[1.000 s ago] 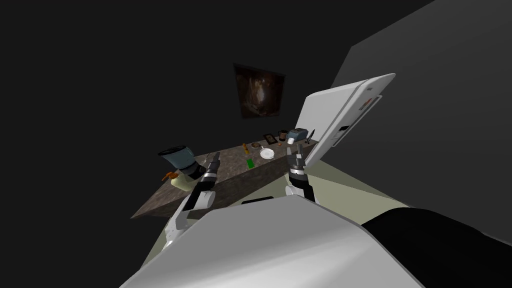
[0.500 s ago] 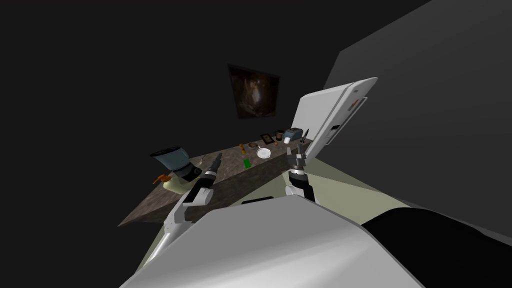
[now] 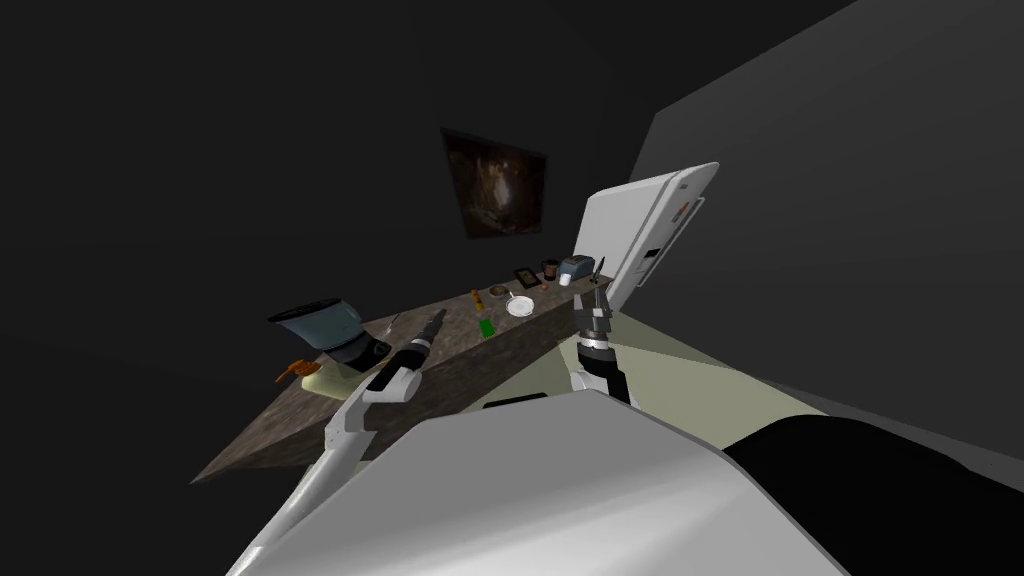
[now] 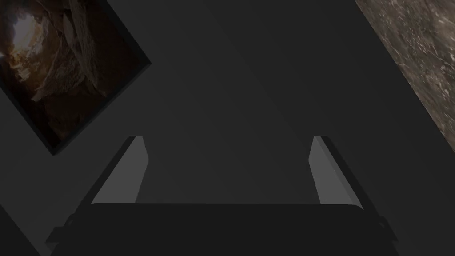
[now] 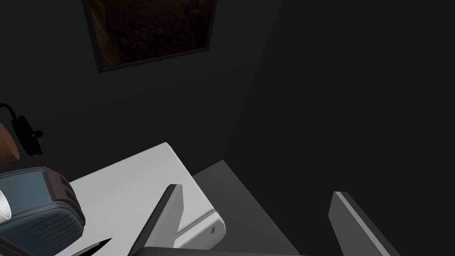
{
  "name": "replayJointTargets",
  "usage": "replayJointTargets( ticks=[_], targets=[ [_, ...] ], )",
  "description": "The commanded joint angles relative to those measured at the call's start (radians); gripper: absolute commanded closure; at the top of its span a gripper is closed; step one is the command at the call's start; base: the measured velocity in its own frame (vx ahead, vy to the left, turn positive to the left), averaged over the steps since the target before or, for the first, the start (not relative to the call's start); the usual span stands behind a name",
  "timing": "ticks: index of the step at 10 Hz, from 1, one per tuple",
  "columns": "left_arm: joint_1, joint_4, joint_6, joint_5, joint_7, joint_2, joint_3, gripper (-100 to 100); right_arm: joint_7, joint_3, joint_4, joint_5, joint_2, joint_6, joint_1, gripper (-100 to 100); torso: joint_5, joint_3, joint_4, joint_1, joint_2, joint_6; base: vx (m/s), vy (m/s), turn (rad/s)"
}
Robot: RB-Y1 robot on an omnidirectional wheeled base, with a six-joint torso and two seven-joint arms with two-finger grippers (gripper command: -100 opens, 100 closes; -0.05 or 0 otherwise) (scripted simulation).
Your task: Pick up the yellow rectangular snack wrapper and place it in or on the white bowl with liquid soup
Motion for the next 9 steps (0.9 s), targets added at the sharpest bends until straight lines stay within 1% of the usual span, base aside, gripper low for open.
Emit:
replayJointTargets(
  ticks=[1,2,3,4,5,6,7,8,9],
  targets=[
    [-0.004,0.014,0.040,0.012,-0.019,0.017,-0.003,-100,0.000,0.000,0.000,0.000,0.000,0.000,0.000,0,0.000,0.000,0.000,0.000,0.000,0.000,-0.008,-0.031,-0.077],
    [-0.029,0.050,0.078,0.041,-0.048,0.057,-0.007,-100,0.000,0.000,0.000,0.000,0.000,0.000,0.000,0,0.000,0.000,0.000,0.000,0.000,-0.001,-0.006,-0.040,-0.138],
    [-0.029,0.050,0.096,0.041,-0.048,0.057,-0.007,-100,0.000,0.000,0.000,0.000,0.000,0.000,0.000,0,0.000,0.000,0.000,0.000,0.000,0.000,-0.005,-0.030,-0.079],
    [-0.054,0.086,0.134,0.070,-0.076,0.095,-0.012,-100,0.000,0.000,0.000,0.000,0.000,0.000,0.000,0,0.000,0.000,0.000,0.001,0.000,-0.001,-0.002,-0.037,-0.175],
    [-0.054,0.086,0.154,0.070,-0.076,0.095,-0.012,-100,0.000,0.000,0.000,0.000,0.000,0.000,0.000,0,0.000,0.000,0.000,0.000,0.000,0.000,0.000,-0.031,-0.090],
    [-0.080,0.123,0.188,0.100,-0.103,0.133,-0.017,-100,0.000,0.000,0.000,0.000,0.000,0.000,0.000,0,0.000,0.000,0.000,0.001,0.000,-0.001,0.001,-0.035,-0.202],
    [-0.080,0.123,0.211,0.100,-0.103,0.133,-0.017,-100,0.000,0.000,0.000,0.000,0.000,0.000,0.000,0,0.000,0.000,0.000,0.000,-0.001,0.000,0.004,-0.022,-0.079],
    [-0.106,0.161,0.243,0.130,-0.129,0.169,-0.022,-100,0.000,0.000,0.000,0.000,0.000,0.000,0.000,0,0.000,0.000,0.000,0.001,-0.001,-0.001,0.009,-0.027,-0.141],
    [-0.106,0.161,0.268,0.130,-0.129,0.169,-0.022,-100,0.000,0.000,0.000,0.000,0.000,0.000,0.000,0,0.000,-0.001,0.000,0.001,-0.001,0.000,0.008,-0.019,-0.106]
  ],
)
